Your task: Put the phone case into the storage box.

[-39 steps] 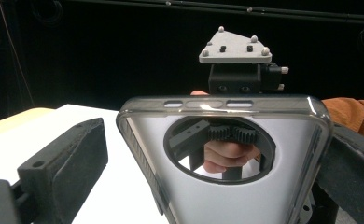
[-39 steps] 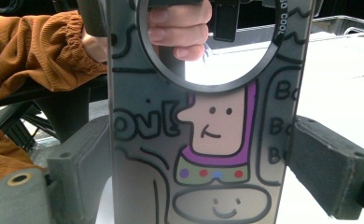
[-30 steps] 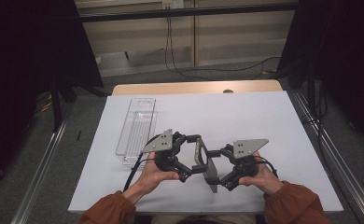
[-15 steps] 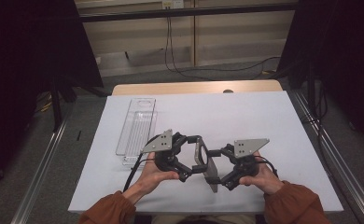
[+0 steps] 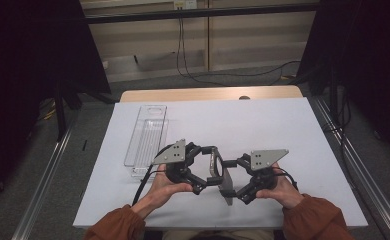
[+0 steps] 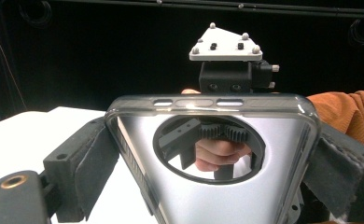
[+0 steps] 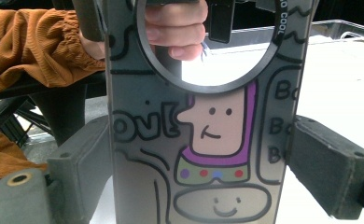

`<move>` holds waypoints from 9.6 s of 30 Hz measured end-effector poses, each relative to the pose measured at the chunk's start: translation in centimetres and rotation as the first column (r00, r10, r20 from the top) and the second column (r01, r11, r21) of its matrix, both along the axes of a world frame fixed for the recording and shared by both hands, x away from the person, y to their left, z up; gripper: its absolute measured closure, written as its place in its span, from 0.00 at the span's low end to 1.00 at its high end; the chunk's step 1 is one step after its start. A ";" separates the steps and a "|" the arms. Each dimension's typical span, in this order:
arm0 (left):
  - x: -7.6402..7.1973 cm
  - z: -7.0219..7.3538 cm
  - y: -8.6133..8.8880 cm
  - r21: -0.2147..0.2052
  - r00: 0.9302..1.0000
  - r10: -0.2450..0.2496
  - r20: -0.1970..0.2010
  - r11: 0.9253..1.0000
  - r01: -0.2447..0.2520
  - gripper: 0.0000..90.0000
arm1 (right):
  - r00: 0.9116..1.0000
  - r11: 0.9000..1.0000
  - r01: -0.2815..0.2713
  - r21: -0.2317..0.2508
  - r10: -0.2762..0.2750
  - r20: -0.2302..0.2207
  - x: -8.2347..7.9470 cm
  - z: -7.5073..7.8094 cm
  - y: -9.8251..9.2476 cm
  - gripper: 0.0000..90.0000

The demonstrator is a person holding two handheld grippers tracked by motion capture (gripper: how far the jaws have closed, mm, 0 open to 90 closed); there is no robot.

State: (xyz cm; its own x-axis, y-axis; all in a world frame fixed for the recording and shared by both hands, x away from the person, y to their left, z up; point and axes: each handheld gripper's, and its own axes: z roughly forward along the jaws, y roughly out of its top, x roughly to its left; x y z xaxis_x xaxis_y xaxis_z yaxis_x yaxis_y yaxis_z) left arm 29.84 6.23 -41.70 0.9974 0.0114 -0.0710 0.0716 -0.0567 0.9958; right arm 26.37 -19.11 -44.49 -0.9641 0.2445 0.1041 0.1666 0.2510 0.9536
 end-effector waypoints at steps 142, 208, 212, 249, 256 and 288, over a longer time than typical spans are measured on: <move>4.1 7.7 9.5 0.004 0.792 0.611 -0.017 0.792 -0.611 0.13 | 0.650 0.652 0.757 0.044 -0.758 0.055 -5.0 -1.4 -10.9 0.00; 14.4 8.0 12.6 0.056 0.588 0.809 0.021 0.586 -0.808 0.13 | 0.669 0.671 0.740 0.044 -0.741 0.058 -5.1 -1.6 -10.6 0.00; 14.9 7.6 12.6 0.066 0.588 0.809 0.021 0.585 -0.808 0.13 | 0.669 0.672 0.739 0.044 -0.741 0.055 -5.1 -1.6 -10.6 0.00; 18.9 3.5 12.2 0.154 0.494 0.867 0.062 0.481 -0.863 0.13 | 0.672 0.674 0.737 0.041 -0.738 0.053 -5.1 -1.7 -10.6 0.00; 19.7 2.7 12.6 0.182 0.480 0.876 0.043 0.465 -0.866 0.13 | 0.682 0.684 0.729 0.032 -0.729 0.055 -5.2 -1.7 -10.7 0.00; 21.2 0.4 12.1 0.230 0.487 0.873 0.023 0.470 -0.852 0.13 | 0.686 0.688 0.725 0.029 -0.725 0.053 -5.1 -1.9 -10.7 0.00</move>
State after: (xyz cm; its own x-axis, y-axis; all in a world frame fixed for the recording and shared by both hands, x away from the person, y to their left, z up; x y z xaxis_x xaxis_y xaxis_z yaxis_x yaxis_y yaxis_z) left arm 51.04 18.31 -41.25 0.4628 0.8854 -0.0436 0.2724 -0.0952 0.9575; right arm 21.28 -29.82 -46.41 -0.4904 0.8694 0.0603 0.2420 0.0694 0.9678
